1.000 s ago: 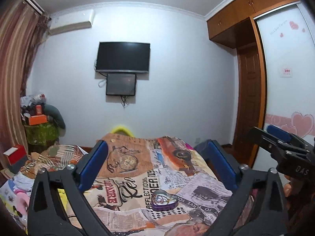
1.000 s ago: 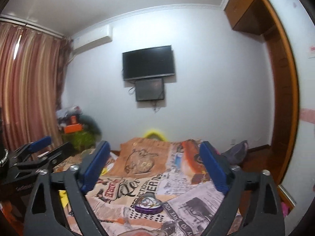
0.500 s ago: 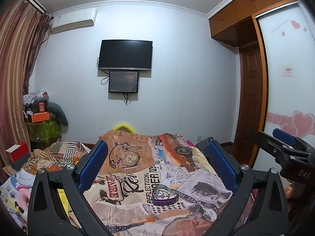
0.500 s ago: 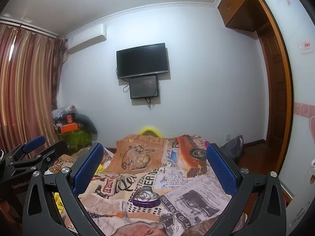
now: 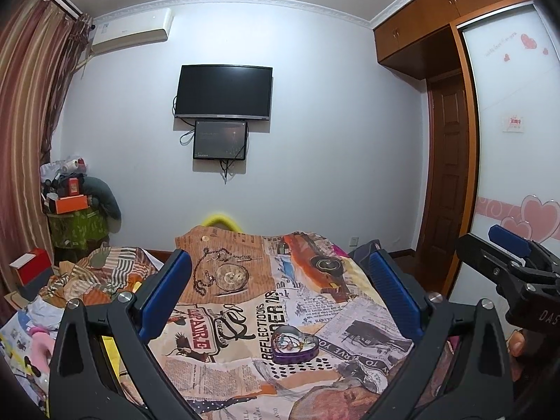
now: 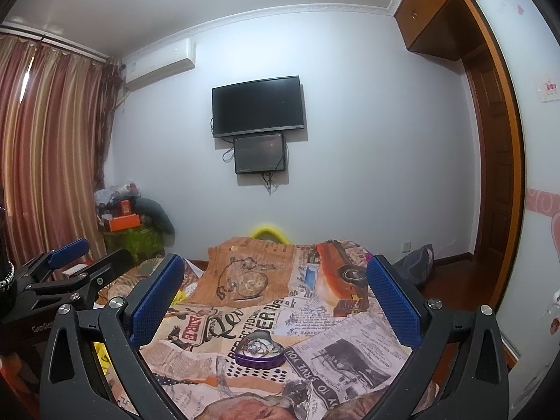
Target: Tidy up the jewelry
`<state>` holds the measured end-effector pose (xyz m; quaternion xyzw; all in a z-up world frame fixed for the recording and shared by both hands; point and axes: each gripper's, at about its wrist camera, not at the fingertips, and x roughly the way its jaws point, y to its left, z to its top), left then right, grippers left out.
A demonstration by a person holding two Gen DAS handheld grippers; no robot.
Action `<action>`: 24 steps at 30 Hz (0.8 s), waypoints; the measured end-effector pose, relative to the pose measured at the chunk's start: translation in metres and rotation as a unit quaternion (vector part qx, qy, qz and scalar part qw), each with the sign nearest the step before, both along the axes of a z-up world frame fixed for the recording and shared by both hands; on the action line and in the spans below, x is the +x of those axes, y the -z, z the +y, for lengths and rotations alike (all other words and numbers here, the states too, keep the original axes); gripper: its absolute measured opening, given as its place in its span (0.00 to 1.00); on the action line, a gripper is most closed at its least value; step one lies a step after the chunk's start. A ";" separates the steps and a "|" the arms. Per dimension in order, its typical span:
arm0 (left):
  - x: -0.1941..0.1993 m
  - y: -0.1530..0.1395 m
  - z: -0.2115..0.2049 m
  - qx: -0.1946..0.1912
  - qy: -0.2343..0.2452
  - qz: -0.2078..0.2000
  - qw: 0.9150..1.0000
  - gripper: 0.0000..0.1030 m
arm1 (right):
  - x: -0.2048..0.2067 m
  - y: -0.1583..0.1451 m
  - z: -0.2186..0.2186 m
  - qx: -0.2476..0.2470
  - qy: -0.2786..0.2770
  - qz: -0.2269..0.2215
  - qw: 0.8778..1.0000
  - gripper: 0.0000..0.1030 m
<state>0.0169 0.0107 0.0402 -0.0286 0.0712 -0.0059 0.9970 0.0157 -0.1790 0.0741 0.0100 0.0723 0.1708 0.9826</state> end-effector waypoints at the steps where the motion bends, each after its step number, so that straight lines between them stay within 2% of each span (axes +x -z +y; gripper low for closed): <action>1: 0.000 0.000 0.000 0.000 0.000 0.001 1.000 0.99 | 0.000 0.000 0.001 -0.001 0.000 0.000 1.000 1.00; 24: 0.004 0.002 -0.002 0.002 0.009 0.010 1.000 0.99 | 0.004 -0.002 0.000 -0.006 0.001 0.010 1.000 1.00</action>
